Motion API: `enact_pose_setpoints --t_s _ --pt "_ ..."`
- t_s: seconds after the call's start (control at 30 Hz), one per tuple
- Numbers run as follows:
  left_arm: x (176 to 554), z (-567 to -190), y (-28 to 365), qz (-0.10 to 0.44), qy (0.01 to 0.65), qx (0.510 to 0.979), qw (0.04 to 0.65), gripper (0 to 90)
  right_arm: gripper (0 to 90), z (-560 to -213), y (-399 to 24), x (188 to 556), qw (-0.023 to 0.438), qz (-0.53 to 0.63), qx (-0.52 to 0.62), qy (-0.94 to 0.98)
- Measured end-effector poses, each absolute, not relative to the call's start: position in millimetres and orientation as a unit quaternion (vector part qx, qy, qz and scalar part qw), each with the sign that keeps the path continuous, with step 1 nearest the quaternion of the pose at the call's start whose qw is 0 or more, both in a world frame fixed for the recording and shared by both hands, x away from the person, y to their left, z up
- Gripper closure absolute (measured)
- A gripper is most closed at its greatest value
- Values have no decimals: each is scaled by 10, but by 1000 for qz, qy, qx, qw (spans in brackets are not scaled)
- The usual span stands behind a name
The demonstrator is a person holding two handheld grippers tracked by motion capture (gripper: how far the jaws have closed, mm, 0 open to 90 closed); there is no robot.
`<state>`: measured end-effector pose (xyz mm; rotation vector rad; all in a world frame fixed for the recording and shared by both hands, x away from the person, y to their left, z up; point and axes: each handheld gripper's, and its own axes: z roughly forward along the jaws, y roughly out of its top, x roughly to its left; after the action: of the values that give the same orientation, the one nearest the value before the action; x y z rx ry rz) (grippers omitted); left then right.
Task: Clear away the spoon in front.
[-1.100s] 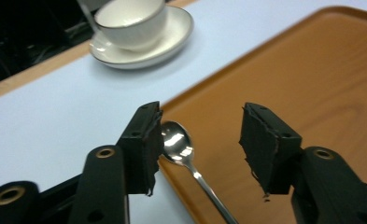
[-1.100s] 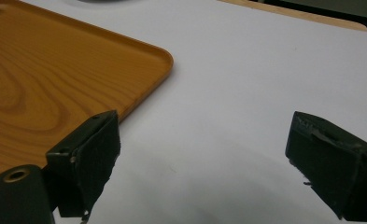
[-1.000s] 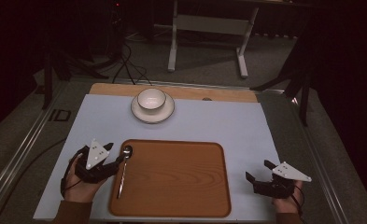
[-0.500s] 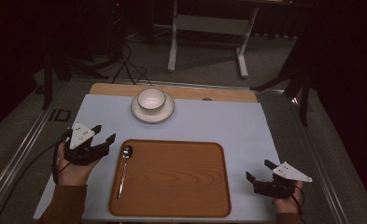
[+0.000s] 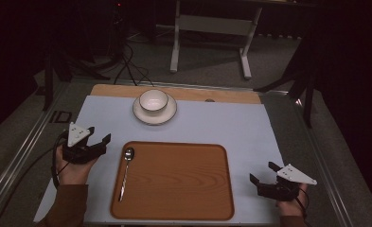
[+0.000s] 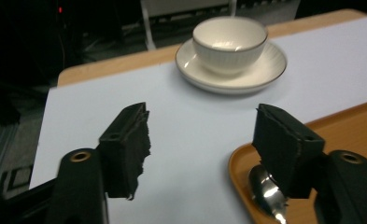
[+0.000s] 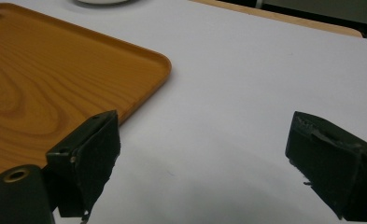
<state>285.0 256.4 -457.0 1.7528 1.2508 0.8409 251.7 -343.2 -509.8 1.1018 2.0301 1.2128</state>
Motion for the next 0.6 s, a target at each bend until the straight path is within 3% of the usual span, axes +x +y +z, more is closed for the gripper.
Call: enact_pose_setpoints --t_s 0.6 --pt "2967 -4944 2745 313 531 695 371 206 100 -5116 -3486 2522 266 452 418 742"
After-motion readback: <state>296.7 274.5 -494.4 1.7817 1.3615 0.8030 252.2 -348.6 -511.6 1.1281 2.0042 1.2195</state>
